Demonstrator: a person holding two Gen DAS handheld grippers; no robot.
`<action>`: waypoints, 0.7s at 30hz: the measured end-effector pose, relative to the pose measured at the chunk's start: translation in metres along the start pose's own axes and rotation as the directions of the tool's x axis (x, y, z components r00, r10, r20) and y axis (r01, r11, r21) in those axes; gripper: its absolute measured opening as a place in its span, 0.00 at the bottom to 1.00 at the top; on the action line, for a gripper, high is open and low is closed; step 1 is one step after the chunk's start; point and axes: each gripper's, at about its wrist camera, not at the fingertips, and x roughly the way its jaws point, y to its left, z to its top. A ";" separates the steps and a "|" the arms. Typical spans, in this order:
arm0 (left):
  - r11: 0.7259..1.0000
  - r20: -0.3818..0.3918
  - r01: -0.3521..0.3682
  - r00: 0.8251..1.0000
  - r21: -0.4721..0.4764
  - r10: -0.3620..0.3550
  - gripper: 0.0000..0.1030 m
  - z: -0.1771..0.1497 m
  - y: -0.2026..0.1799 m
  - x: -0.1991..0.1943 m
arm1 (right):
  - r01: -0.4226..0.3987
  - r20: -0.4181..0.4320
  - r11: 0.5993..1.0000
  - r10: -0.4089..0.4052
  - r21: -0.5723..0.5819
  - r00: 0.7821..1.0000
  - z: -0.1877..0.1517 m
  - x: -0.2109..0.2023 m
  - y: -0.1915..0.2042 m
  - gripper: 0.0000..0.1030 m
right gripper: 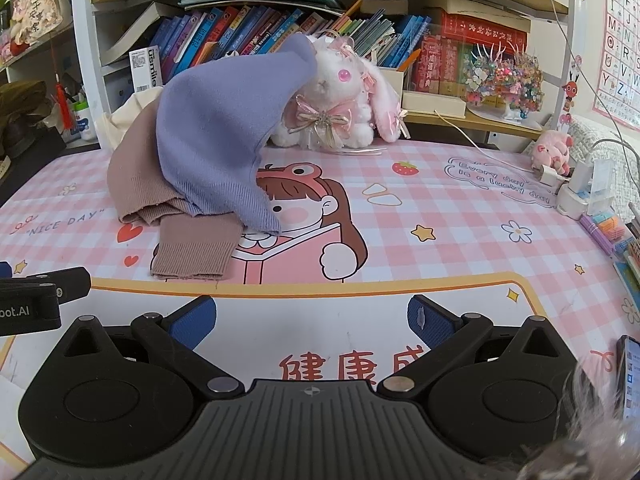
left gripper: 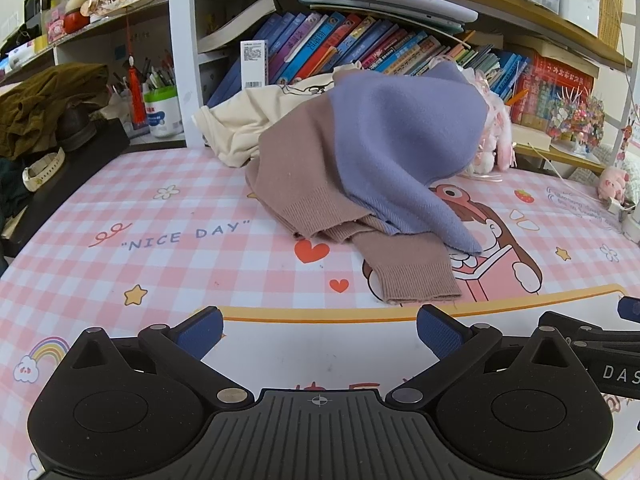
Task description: Fold clothes
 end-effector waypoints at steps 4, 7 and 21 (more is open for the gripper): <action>1.000 -0.003 -0.003 1.000 -0.001 0.003 1.00 0.000 0.000 0.000 | 0.001 0.000 1.000 -0.001 0.000 1.000 0.000 0.000 0.000 1.00; 1.000 -0.005 -0.004 1.000 -0.001 0.004 1.00 0.000 0.000 0.000 | 0.000 0.000 1.000 0.000 0.000 1.000 0.000 0.000 0.000 1.00; 1.000 0.004 0.006 1.000 0.006 -0.006 1.00 0.001 -0.001 -0.001 | -0.004 0.000 1.000 0.004 -0.004 1.000 0.000 -0.001 0.002 1.00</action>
